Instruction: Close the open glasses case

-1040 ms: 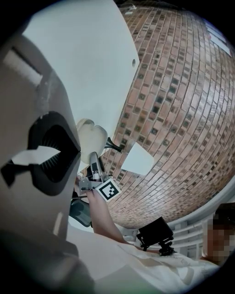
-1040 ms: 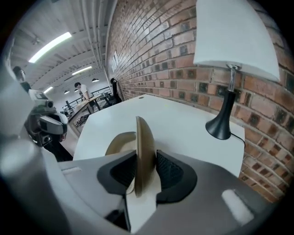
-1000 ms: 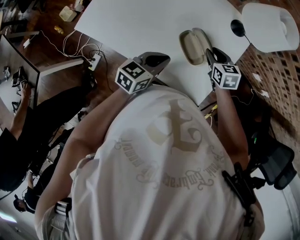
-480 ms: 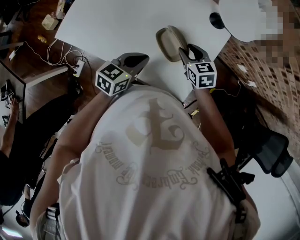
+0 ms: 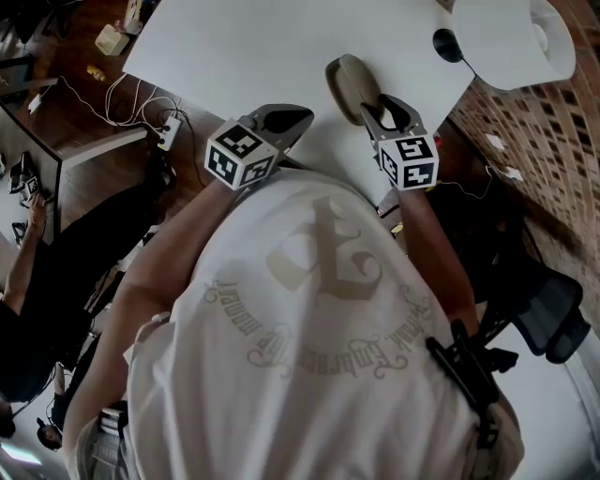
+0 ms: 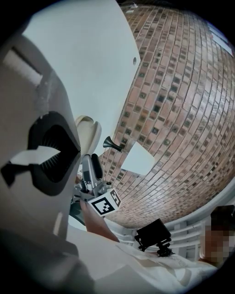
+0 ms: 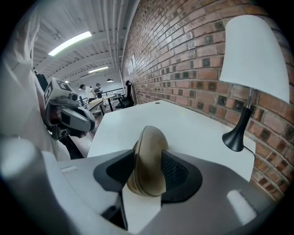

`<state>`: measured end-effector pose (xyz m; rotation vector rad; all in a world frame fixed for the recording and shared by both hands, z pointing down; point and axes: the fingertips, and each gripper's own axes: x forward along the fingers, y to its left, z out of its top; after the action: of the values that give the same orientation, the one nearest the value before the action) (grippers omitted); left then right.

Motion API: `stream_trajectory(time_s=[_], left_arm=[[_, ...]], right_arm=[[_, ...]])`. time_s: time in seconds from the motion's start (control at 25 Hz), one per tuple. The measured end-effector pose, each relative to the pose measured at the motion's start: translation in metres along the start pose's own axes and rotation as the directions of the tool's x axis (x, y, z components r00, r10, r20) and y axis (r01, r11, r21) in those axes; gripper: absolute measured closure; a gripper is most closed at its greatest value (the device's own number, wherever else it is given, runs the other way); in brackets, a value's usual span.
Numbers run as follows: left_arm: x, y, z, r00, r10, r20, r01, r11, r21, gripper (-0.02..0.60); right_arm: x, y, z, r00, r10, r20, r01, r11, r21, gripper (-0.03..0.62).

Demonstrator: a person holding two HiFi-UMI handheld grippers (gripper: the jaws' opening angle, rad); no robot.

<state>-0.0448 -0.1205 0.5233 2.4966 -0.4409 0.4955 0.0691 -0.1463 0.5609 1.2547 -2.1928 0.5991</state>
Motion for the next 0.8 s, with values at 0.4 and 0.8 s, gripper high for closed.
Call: stream_trajectory(time_s=[0.4, 0.8], left_arm=[[-0.002, 0.003, 0.001, 1.000, 0.007, 0.002, -0.007, 1.000, -0.008, 0.575], [-0.002, 0.005, -0.001, 1.000, 0.014, 0.000, -0.014, 1.000, -0.012, 0.575]], right_arm=[[0.014, 0.030, -0.007, 0.997, 0.075, -0.020, -0.075, 0.997, -0.027, 0.420], [0.020, 0.021, -0.013, 0.998, 0.060, 0.007, -0.060, 0.997, 0.045, 0.550]])
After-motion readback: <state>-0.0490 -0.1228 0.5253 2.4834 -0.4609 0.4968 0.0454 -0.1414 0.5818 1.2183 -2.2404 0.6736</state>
